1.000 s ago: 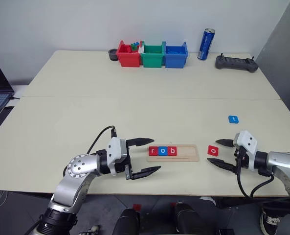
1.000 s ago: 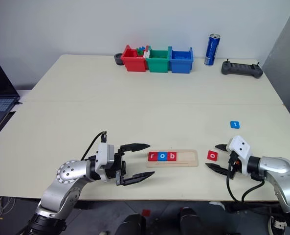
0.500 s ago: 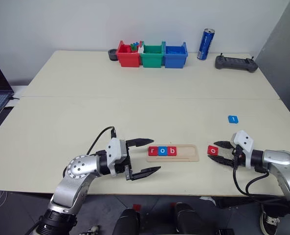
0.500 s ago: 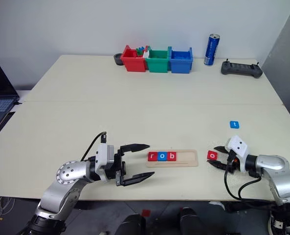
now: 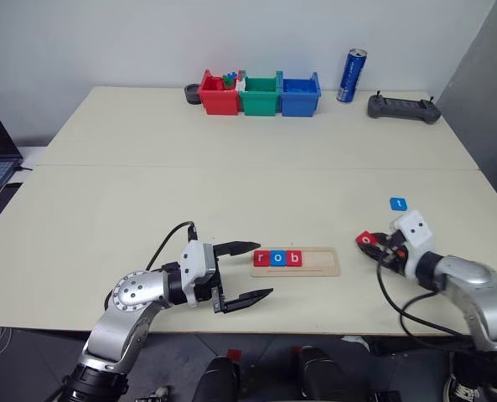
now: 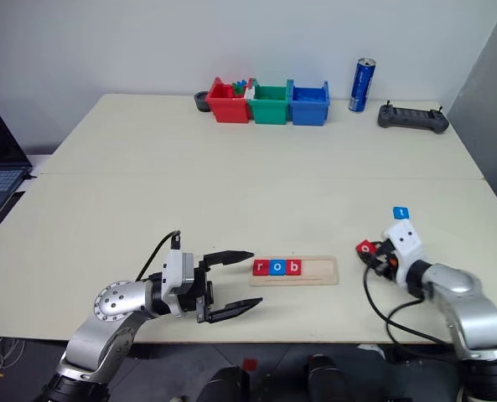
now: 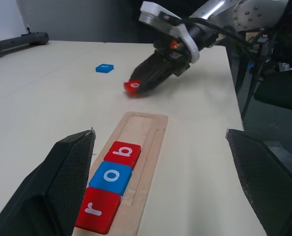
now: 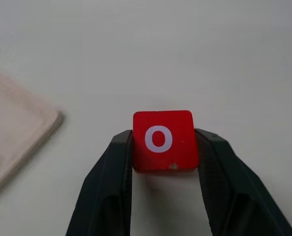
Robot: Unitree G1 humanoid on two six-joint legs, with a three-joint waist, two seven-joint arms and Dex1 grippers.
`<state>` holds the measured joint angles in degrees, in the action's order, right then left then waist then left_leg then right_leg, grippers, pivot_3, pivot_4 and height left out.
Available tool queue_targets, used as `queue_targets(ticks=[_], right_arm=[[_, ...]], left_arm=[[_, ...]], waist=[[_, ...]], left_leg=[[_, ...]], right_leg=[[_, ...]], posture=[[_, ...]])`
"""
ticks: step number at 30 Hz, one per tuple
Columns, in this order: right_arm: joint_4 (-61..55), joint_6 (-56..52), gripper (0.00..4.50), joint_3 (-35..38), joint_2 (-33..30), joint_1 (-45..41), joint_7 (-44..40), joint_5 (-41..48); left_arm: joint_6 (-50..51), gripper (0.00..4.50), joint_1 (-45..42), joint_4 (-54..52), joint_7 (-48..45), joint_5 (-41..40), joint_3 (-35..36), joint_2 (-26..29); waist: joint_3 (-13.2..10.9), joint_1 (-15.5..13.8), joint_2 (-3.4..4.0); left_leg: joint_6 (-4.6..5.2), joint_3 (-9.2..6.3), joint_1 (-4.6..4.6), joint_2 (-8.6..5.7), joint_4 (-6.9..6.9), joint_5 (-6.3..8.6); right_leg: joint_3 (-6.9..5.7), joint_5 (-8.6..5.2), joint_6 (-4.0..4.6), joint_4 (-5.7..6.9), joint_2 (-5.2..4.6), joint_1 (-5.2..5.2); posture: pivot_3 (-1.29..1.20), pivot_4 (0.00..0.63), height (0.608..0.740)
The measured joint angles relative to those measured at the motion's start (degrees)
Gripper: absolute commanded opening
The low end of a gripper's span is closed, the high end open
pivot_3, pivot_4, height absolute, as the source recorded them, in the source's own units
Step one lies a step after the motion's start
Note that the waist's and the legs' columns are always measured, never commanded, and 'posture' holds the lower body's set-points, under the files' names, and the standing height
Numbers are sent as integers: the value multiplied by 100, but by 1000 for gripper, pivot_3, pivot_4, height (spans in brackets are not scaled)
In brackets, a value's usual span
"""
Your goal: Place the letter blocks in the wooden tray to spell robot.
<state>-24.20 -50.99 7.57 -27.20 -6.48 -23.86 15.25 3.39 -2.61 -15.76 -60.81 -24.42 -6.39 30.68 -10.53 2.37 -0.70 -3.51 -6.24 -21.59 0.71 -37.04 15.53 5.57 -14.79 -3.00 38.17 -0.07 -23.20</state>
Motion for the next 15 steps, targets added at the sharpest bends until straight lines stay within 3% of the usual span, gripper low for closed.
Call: queue_targets(ticks=[5,11,12,15], right_arm=[[-1154,-2298,1440,144,1547,-367,1733,-393],[-1509,-3289,1440,174,1944,-580,2303,-669],[-1549,-3364,2142,193,1971,-586,2314,-697],[-1620,-3519,3048,245,2006,-575,2316,-727]], left_arm=[[-6,4500,-23,3,-45,0,-3,1],[-11,4500,-198,41,-112,0,-4,-1],[-11,4500,-205,41,-112,0,-4,-4],[-11,4500,-195,41,-113,0,-4,-4]], waist=[[3,-22,4],[6,-45,5],[6,-44,5],[8,-41,4]], left_leg=[[-2,0,-10,-2,0,-1],[-1,1,-9,-3,3,0],[0,1,-9,-3,4,0],[0,1,-9,-2,4,0]], right_leg=[[-2,0,0,-7,-3,-6],[-4,-1,0,-11,-5,-6],[-4,-1,0,-11,-5,-6],[-5,-1,0,-11,-5,-6]], posture=[[0,150,740],[0,150,740],[0,150,740],[0,150,740]])
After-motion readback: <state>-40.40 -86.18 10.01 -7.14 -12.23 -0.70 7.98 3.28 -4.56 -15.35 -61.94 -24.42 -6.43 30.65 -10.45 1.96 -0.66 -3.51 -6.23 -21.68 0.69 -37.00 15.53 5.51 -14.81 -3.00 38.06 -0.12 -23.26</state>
